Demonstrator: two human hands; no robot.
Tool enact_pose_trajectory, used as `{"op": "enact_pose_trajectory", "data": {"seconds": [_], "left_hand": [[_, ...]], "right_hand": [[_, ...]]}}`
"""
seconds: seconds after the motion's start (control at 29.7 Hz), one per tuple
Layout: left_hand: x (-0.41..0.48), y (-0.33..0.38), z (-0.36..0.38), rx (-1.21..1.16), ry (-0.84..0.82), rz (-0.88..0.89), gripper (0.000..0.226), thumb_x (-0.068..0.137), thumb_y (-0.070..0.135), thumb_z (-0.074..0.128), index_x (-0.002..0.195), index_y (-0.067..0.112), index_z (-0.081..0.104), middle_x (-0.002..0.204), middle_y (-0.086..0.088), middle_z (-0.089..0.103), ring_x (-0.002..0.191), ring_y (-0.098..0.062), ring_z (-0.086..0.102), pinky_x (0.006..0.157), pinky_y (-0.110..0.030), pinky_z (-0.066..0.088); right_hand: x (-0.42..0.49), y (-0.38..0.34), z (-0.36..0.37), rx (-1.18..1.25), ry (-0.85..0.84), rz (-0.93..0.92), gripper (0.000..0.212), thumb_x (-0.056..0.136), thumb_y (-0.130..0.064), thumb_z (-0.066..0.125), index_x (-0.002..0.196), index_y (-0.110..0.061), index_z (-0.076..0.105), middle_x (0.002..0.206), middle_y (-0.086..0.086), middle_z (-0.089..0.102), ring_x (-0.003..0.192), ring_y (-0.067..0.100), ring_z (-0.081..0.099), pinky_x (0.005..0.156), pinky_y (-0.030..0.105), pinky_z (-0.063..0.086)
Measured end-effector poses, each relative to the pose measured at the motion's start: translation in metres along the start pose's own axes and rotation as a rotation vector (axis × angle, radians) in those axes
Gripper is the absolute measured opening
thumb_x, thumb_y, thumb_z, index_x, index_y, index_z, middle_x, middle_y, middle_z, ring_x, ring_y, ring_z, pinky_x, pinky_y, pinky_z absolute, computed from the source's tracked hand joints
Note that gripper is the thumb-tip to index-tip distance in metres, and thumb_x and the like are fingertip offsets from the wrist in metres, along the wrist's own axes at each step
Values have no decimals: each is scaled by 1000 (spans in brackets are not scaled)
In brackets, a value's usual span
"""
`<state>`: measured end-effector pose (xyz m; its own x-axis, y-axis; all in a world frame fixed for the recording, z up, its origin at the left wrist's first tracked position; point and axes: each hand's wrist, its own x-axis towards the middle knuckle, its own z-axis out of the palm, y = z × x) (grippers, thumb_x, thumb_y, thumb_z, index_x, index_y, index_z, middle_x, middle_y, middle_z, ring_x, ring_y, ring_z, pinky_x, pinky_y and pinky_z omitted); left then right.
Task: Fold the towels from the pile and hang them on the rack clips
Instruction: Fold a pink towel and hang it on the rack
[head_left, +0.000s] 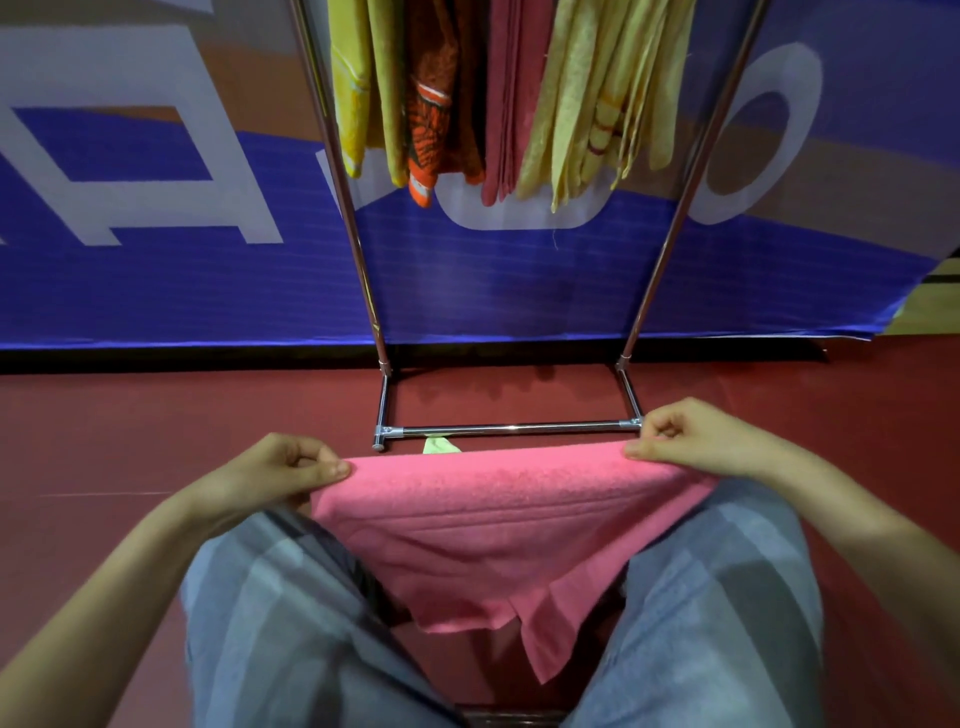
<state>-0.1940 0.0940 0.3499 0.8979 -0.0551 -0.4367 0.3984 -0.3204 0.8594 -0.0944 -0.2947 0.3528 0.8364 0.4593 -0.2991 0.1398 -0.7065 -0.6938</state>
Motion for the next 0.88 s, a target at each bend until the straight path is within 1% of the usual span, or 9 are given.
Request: {"op": "enact_pose_trajectory", "data": {"seconds": [0.07, 0.13, 0.2, 0.27, 0.37, 0.44, 0.5, 0.61, 0.88], "left_hand": [[-4, 0, -1, -161, -5, -1, 19, 62, 24, 79, 56, 10, 69, 51, -3, 58, 42, -4, 52, 43, -12, 45], [-8, -4, -4, -228, -13, 18, 52, 29, 47, 89, 60, 9, 71, 53, -2, 62, 45, -5, 56, 47, -12, 48], [-10, -5, -6, -230, 24, 36, 66, 16, 53, 88, 64, 10, 73, 57, -2, 67, 51, -6, 61, 52, -14, 52], [-11, -5, -5, -261, 61, 38, 60, 25, 46, 89, 68, 8, 74, 58, -3, 69, 53, -7, 64, 52, -14, 53], [-12, 0, 10, -328, 161, 39, 8, 73, 5, 67, 80, 0, 68, 56, -2, 69, 52, -7, 64, 51, -14, 53], [-11, 5, 31, -274, 220, 59, 19, 81, -6, 55, 74, 6, 68, 52, 0, 68, 49, -5, 62, 50, -13, 53], [-8, 13, 58, -226, 232, 112, 21, 80, -8, 55, 72, 8, 66, 46, 3, 65, 45, -1, 59, 47, -11, 50], [-2, 21, 106, -175, 234, 220, 18, 80, -7, 57, 74, 8, 66, 46, 10, 65, 48, 4, 58, 50, -9, 48], [-1, 15, 171, -58, 384, 394, 20, 81, 7, 63, 99, 3, 69, 89, -4, 71, 70, 13, 61, 70, -5, 47]], "right_hand": [[-4, 4, -1, -11, -30, 5, 37, 77, -25, 69, 47, -19, 49, 41, -12, 36, 43, 1, 31, 48, 17, 25], [-8, 6, -3, 34, -112, 12, 36, 79, -19, 67, 47, -19, 51, 38, -14, 38, 42, 0, 32, 47, 13, 25], [-12, 9, -3, 93, -210, 37, 31, 81, -14, 64, 51, -19, 57, 41, -14, 43, 45, -3, 36, 49, 11, 29], [-15, 11, 0, 151, -256, 65, 24, 81, -11, 64, 58, -19, 65, 48, -13, 55, 52, -5, 45, 55, 10, 37], [-18, 15, 11, 316, -132, 102, 21, 81, -3, 62, 64, -14, 66, 53, -10, 63, 53, -5, 53, 57, 8, 42], [-18, 9, 25, 483, -6, 124, 20, 82, 0, 59, 66, -11, 65, 54, -7, 63, 53, -1, 54, 54, 10, 42], [-17, -3, 43, 568, 58, 124, 20, 83, -3, 58, 66, -12, 64, 58, -1, 59, 55, 8, 49, 52, 18, 36], [-16, -29, 69, 779, 82, 164, 20, 85, -4, 54, 67, -9, 58, 47, -4, 53, 38, 1, 42, 39, 12, 32], [-12, -73, 110, 1085, 152, 224, 13, 87, -9, 55, 75, -5, 57, 46, -1, 61, 38, 6, 55, 41, 18, 49]]}}
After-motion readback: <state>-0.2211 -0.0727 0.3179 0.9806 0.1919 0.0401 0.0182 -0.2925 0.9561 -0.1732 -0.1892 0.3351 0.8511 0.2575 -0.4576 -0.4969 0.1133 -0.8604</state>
